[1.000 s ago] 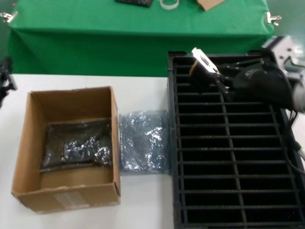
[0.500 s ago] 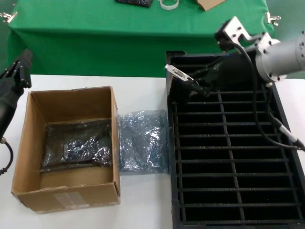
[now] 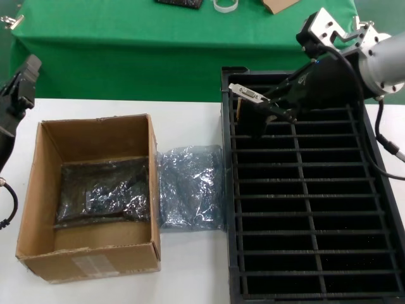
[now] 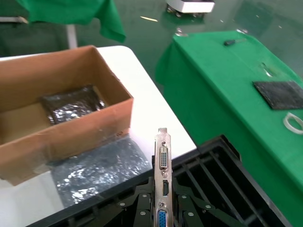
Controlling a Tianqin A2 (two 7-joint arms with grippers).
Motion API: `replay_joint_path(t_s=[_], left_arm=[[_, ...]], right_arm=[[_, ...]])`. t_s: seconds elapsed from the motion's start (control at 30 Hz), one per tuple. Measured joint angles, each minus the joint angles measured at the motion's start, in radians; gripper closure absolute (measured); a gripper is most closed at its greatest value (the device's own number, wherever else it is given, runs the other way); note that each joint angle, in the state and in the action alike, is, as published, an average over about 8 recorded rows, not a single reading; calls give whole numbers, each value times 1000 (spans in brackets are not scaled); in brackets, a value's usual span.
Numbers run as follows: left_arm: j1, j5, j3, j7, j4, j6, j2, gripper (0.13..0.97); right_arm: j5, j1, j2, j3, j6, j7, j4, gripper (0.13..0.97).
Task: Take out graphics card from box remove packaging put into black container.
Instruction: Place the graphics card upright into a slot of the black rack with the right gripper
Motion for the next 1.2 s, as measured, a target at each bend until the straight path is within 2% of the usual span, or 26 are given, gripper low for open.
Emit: replay_joint_path(t_s=[0.2,0.4,0.53,0.73,0.9,1.07,1.2], left_arm=[[-29,30,43,-122,29,-29,-1,959],[-65,67,94,-279,80,-72,3,959],[-77,80,110,-349,103,-97,3,959],[-86,92,115,-394,132,-129,8,959],[-102,107,121,-418,176,-153,22,959],[-107,111,119,-421,197,-160,30,959],[-103,106,113,-410,198,-158,30,959]], right_arm=[[87,19,24,10,-58,-102,-36,902],[151,55,25,7,-106,-243,-157,902],[179,87,20,3,-126,-335,-248,902],[213,151,6,1,-166,-493,-413,902],[226,232,-15,-3,-216,-664,-615,902],[231,304,-22,-1,-261,-815,-793,902],[235,338,-13,6,-279,-896,-874,902]])
